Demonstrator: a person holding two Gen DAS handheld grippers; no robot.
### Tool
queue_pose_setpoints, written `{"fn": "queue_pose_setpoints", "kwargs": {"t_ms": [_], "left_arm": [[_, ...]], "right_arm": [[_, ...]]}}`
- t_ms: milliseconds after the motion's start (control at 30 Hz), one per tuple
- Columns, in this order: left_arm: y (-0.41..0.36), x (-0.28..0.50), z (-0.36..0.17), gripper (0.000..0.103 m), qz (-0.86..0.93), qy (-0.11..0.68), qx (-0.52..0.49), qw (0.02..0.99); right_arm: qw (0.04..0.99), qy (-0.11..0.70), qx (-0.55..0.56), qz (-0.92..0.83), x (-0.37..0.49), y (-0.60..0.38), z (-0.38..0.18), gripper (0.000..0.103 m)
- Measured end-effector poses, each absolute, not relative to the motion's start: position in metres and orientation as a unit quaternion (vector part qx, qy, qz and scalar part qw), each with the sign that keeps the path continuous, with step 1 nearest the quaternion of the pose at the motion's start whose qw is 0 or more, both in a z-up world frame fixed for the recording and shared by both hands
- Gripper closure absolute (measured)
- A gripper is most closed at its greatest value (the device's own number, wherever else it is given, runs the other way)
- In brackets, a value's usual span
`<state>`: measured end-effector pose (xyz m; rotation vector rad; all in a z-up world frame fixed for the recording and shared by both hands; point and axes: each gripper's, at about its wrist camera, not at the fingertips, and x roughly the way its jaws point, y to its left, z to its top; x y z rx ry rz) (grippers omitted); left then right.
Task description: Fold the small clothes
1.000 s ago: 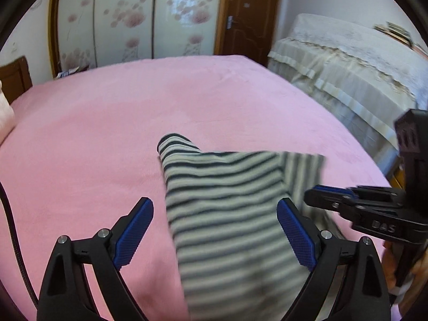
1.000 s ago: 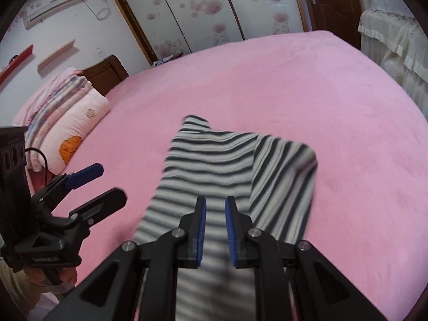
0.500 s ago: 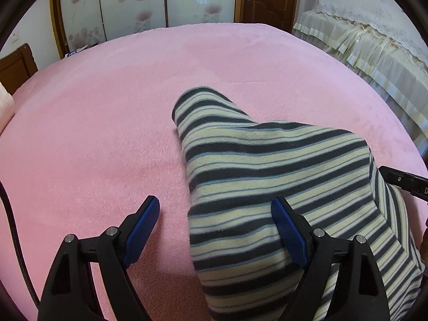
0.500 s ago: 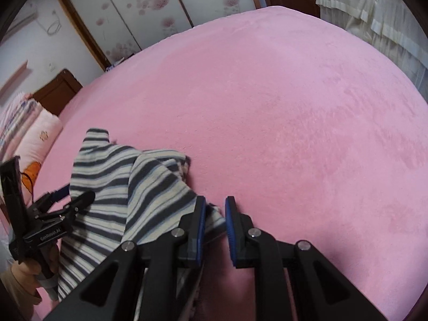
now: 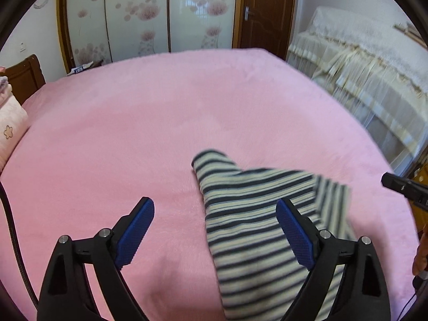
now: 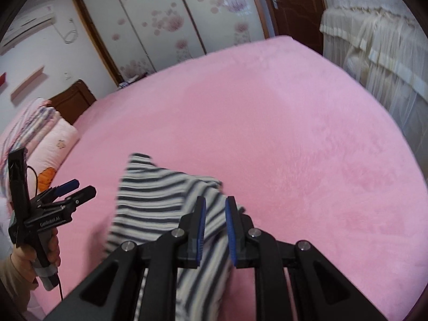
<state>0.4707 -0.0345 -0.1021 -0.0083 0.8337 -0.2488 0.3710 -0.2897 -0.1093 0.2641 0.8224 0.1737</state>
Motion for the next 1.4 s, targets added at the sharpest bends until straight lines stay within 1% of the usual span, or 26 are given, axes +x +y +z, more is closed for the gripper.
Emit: {"fn": "queue_pose_setpoints", "kwargs": {"t_ms": [33,67,100,167,233,267,300,400,500,633,933,1167,1300,1400], "left_arm": [[-0.031,0.462,-0.09,0.011,-0.124,0.398,-0.005,0.909],[-0.03,0.457,-0.083,0.011,-0.125,0.395,-0.005,0.91],[-0.028,0.45,-0.074,0.01,-0.125,0.391,-0.004,0.912],[-0.026,0.439,-0.059,0.006,-0.127,0.386,-0.002,0.914],[-0.024,0.428,-0.049,0.004,-0.131,0.379,-0.005,0.916],[-0.024,0.423,-0.045,0.004,-0.133,0.377,-0.008,0.916],[-0.026,0.419,-0.043,0.002,-0.137,0.377,-0.011,0.916],[-0.028,0.41,-0.045,0.001,-0.151,0.38,-0.013,0.913],[-0.036,0.406,-0.062,0.001,-0.156,0.39,-0.001,0.907],[-0.039,0.408,-0.093,0.001,-0.149,0.404,0.004,0.903],[-0.041,0.434,-0.174,0.001,-0.162,0.463,-0.038,0.871],[-0.041,0.461,-0.222,0.001,-0.185,0.495,-0.107,0.842],[-0.044,0.469,-0.241,0.001,-0.192,0.504,-0.12,0.833],[-0.048,0.471,-0.25,0.001,-0.213,0.506,-0.122,0.827]], "right_arm": [[0.905,0.397,0.125,0.086,0.366,-0.287,-0.101,0.079],[0.906,0.395,0.123,0.088,0.361,-0.284,-0.092,0.067],[0.91,0.387,0.118,0.09,0.353,-0.28,-0.08,0.06],[0.915,0.377,0.111,0.094,0.34,-0.274,-0.063,0.054],[0.917,0.372,0.107,0.097,0.333,-0.267,-0.051,0.048],[0.918,0.371,0.104,0.097,0.329,-0.264,-0.045,0.042],[0.918,0.371,0.1,0.098,0.326,-0.261,-0.042,0.037],[0.919,0.373,0.08,0.094,0.323,-0.252,-0.04,0.027],[0.914,0.389,0.07,0.094,0.326,-0.245,-0.052,0.026],[0.903,0.414,0.072,0.092,0.335,-0.241,-0.082,0.026],[0.874,0.469,0.091,0.091,0.355,-0.246,-0.164,0.026],[0.846,0.497,0.16,0.107,0.374,-0.272,-0.208,0.026],[0.82,0.51,0.219,0.139,0.383,-0.285,-0.23,0.026],[0.805,0.512,0.243,0.177,0.388,-0.288,-0.241,0.026]]}}
